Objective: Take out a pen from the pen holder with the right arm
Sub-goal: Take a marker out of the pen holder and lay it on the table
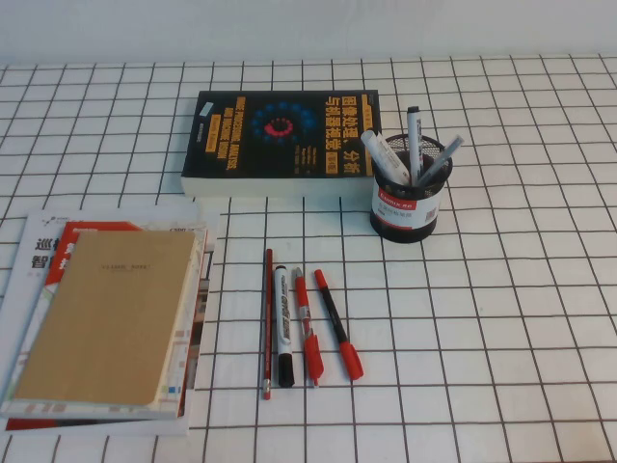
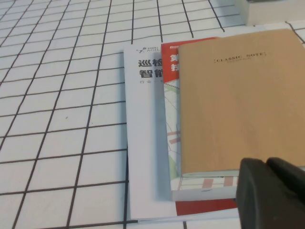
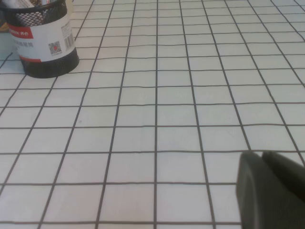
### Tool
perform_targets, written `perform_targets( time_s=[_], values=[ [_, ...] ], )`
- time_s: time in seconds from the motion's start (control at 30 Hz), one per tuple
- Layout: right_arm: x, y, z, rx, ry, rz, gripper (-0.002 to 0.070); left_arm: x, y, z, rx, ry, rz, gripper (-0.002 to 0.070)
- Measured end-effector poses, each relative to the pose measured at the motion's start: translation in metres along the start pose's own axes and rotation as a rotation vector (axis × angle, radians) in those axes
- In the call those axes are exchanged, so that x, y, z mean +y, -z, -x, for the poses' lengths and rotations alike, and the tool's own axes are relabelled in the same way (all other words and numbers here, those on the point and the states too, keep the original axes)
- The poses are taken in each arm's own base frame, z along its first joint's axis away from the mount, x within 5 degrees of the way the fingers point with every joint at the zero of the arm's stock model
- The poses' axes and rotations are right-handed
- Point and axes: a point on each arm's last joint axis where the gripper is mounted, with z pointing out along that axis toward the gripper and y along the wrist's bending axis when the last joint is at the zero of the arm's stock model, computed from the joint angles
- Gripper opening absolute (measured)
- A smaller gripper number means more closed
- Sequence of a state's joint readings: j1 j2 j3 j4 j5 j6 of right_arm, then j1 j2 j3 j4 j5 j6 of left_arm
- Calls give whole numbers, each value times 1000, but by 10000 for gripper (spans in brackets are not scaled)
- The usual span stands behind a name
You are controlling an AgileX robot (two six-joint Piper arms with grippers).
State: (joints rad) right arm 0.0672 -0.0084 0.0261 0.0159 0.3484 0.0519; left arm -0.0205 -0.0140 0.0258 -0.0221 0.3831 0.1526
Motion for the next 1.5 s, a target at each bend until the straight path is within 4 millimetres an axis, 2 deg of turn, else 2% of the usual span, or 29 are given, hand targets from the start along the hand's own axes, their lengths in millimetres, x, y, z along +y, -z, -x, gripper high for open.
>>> perform_targets(
  time_s=[0.93, 1.5],
  values=[
    [1, 0, 4, -44, -42, 16, -16, 0, 0, 0, 0, 0, 0, -4],
    [6, 3, 22, -220, -491, 128, -16, 0, 0, 0, 0, 0, 0, -4]
  ],
)
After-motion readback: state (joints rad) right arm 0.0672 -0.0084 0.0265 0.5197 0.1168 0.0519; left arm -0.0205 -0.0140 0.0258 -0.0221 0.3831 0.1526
